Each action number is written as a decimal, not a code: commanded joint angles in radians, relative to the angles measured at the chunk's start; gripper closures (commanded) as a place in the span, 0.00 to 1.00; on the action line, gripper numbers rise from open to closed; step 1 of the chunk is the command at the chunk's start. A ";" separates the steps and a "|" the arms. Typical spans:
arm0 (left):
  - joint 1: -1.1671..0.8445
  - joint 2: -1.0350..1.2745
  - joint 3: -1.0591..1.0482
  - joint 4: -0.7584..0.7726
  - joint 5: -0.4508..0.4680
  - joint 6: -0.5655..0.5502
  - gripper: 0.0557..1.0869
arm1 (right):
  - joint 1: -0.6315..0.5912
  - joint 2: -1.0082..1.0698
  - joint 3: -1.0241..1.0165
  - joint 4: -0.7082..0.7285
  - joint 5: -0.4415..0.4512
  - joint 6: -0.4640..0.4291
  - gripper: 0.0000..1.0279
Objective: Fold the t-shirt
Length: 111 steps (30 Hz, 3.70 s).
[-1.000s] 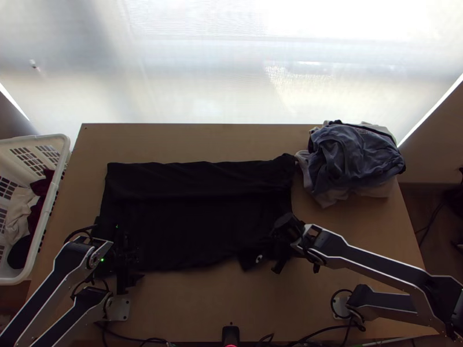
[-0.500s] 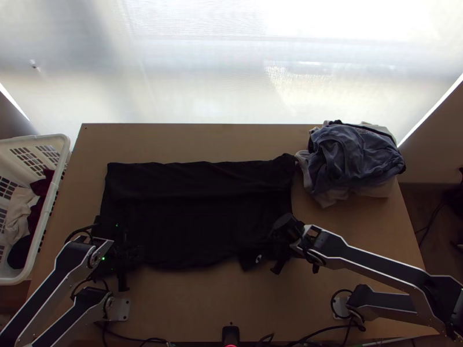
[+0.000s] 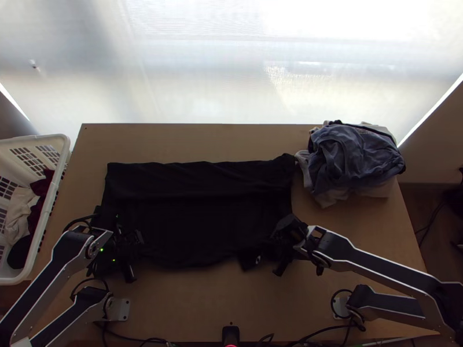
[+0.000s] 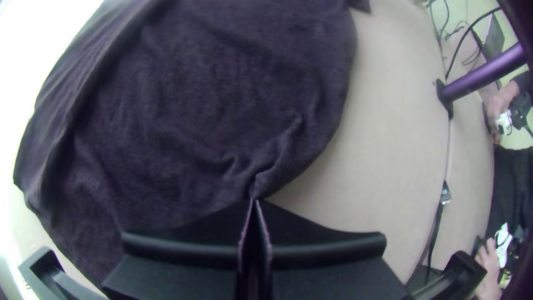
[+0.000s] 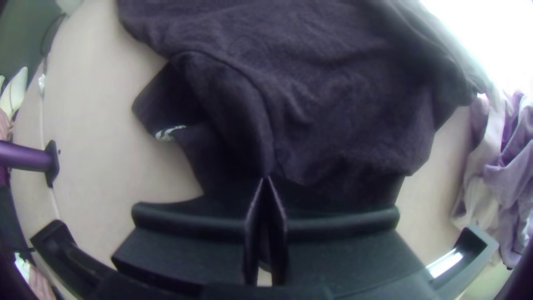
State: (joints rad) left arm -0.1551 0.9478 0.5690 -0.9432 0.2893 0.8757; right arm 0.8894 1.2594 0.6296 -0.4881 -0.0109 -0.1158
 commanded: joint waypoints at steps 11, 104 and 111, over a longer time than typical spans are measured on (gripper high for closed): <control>-0.037 -0.055 0.015 -0.075 0.039 -0.287 0.96 | -0.032 -0.104 0.001 -0.127 -0.038 0.025 0.97; 0.150 1.007 1.008 -0.164 -0.078 0.016 0.96 | -0.432 0.443 0.630 -0.205 -0.126 -0.012 0.97; 0.152 1.068 1.039 -0.149 -0.078 0.014 0.93 | -0.471 0.526 0.665 -0.173 -0.124 -0.012 0.97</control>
State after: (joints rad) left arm -0.0044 1.9446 1.5711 -1.1126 0.2188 0.8909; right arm 0.4461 1.7054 1.2594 -0.6895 -0.1356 -0.1318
